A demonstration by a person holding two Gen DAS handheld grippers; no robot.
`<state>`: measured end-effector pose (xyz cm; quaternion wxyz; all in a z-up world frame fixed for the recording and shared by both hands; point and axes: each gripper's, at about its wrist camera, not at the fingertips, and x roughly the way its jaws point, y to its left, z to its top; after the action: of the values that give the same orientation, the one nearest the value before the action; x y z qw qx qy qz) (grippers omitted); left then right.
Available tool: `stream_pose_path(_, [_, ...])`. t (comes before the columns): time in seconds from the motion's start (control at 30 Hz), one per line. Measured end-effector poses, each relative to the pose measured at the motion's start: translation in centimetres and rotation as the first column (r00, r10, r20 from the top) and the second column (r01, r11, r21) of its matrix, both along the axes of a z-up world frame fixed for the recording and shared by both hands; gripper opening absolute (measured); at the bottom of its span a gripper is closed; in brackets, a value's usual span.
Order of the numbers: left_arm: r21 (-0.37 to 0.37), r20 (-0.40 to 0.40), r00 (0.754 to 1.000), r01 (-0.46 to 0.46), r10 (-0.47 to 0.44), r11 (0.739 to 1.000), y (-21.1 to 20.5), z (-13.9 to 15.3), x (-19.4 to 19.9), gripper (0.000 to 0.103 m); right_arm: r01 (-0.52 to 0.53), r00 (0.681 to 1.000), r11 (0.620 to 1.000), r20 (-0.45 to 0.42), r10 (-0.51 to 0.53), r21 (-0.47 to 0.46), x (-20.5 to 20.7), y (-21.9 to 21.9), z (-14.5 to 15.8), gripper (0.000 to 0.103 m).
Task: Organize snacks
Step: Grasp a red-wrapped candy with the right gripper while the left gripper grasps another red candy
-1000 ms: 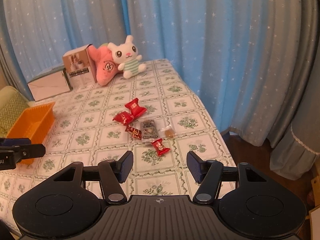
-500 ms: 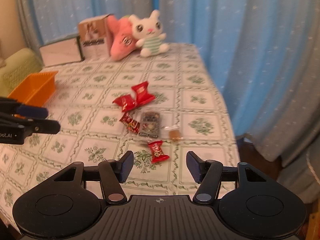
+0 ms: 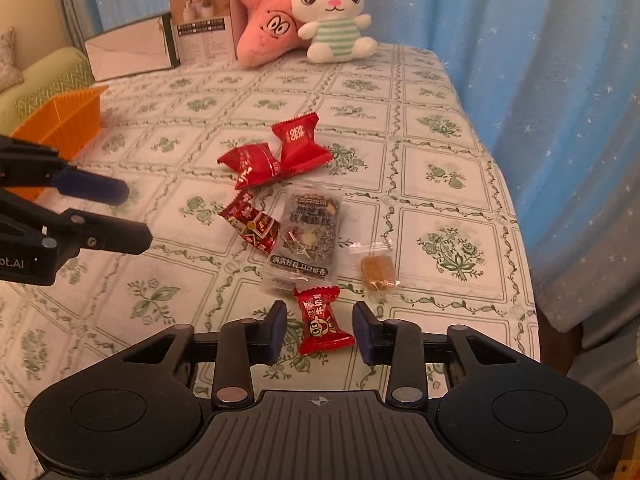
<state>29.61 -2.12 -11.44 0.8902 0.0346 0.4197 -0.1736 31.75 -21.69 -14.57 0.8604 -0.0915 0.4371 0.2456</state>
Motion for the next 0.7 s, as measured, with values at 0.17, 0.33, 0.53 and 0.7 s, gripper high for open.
stream_pose_path(0.17, [-0.052,-0.011,1.0,-0.007,0.006,0.999,-0.5,-0.8,1.1,0.046,0.02,1.0,1.0,-0.001,-0.02,-0.009,-0.1,0.3,-0.3,0.017])
stream_pose_path(0.33, [-0.144,-0.029,0.998,-0.05,0.047,0.988,-1.1,-1.5,2.3,0.043,0.09,0.996,0.996,-0.002,-0.09,0.019,-0.5,-0.2,0.3,0.017])
stream_pose_path(0.53, [-0.207,-0.052,0.989,-0.143,0.135,0.968,-1.7,-2.3,3.5,0.036,0.205,0.979,0.978,-0.009,-0.205,0.044,-0.7,-1.5,0.6,0.016])
stream_pose_path(0.7, [-0.266,-0.092,0.972,-0.231,0.214,0.936,-1.7,-3.3,4.3,0.028,0.266,0.964,0.959,-0.012,-0.266,0.095,-0.7,-2.4,1.0,0.016])
